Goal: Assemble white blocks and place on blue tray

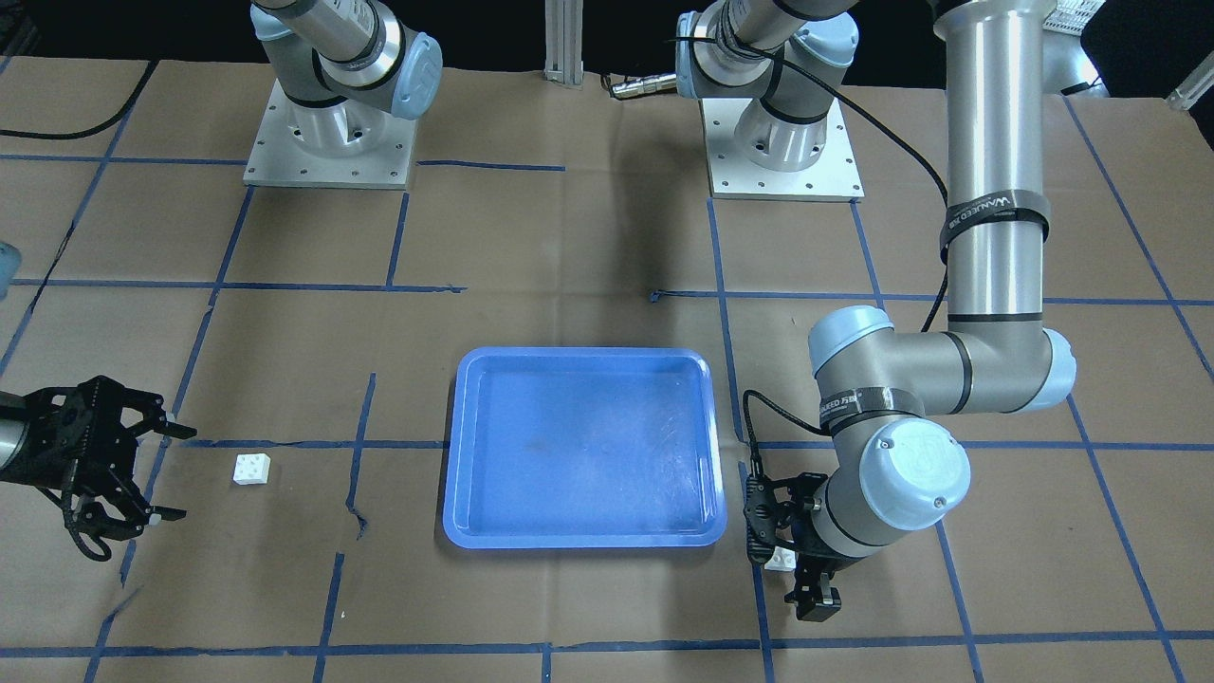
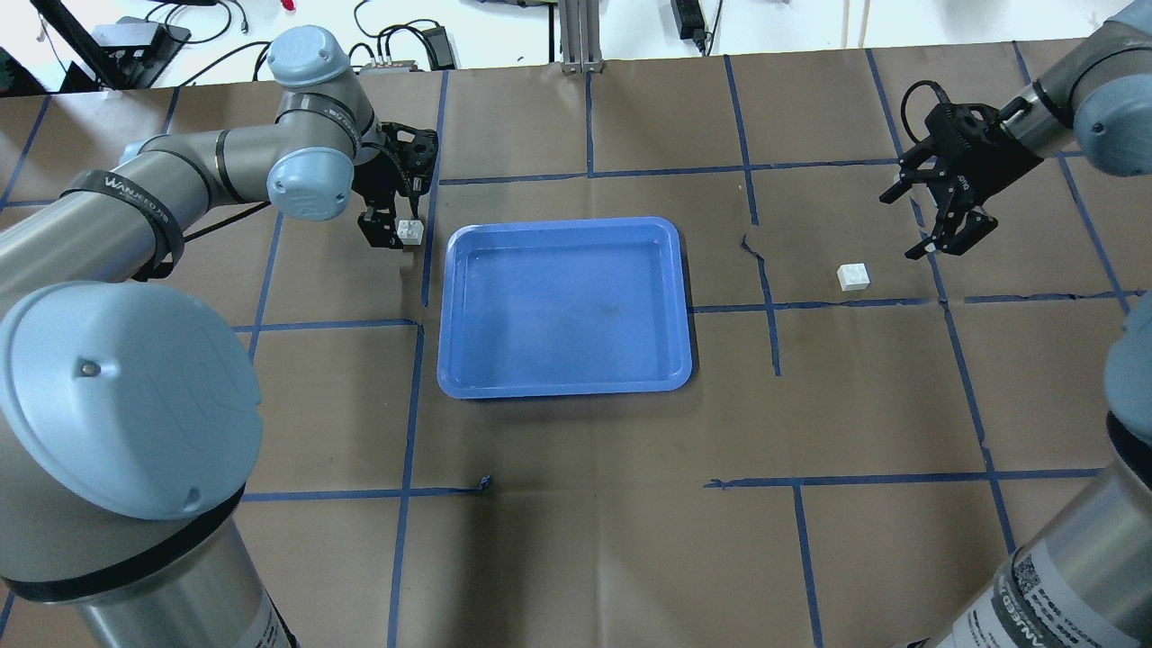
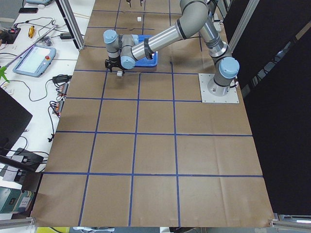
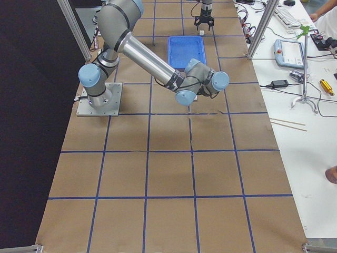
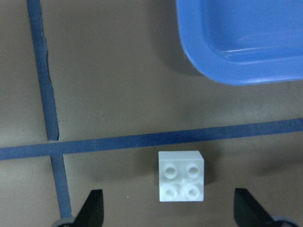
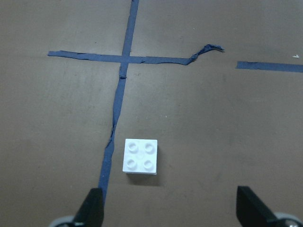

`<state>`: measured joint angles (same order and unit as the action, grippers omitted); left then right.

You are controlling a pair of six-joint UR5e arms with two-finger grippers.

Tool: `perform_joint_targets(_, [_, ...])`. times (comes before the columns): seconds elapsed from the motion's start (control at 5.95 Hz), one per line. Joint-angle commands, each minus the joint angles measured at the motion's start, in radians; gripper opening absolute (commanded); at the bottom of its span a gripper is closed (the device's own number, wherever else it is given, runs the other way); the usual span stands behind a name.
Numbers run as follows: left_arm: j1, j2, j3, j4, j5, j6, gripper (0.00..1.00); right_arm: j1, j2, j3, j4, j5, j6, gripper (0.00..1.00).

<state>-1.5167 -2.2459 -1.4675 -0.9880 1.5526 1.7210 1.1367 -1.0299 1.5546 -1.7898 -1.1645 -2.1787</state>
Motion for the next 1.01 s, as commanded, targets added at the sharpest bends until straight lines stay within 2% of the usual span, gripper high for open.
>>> perform_joint_targets(0.0, [0.001,-0.009,0.0,0.0,0.006,0.0,0.88,0.0,0.025,0.063,-0.052,0.098,-0.012,1.0])
perform_joint_targets(0.17, [0.003,-0.009,0.0,0.002,0.004,0.0,0.61,0.0,0.025,0.076,-0.057,0.098,-0.012,1.0])
perform_joint_targets(0.34, [0.003,-0.009,0.003,0.008,-0.002,0.0,0.28,0.0,0.027,0.078,-0.057,0.098,-0.015,1.0])
perform_joint_targets(0.5, [0.003,-0.012,0.001,0.008,0.004,0.0,0.14,0.0,0.027,0.081,-0.056,0.095,-0.018,1.0])
perform_joint_targets(0.67, [0.003,-0.001,0.003,0.006,0.007,0.0,0.13,0.0,0.031,0.1,-0.054,0.095,-0.02,1.0])
perform_joint_targets(0.84, [0.003,0.052,0.006,-0.007,0.011,-0.027,0.13,0.0,0.028,0.151,-0.081,0.092,-0.021,1.0])
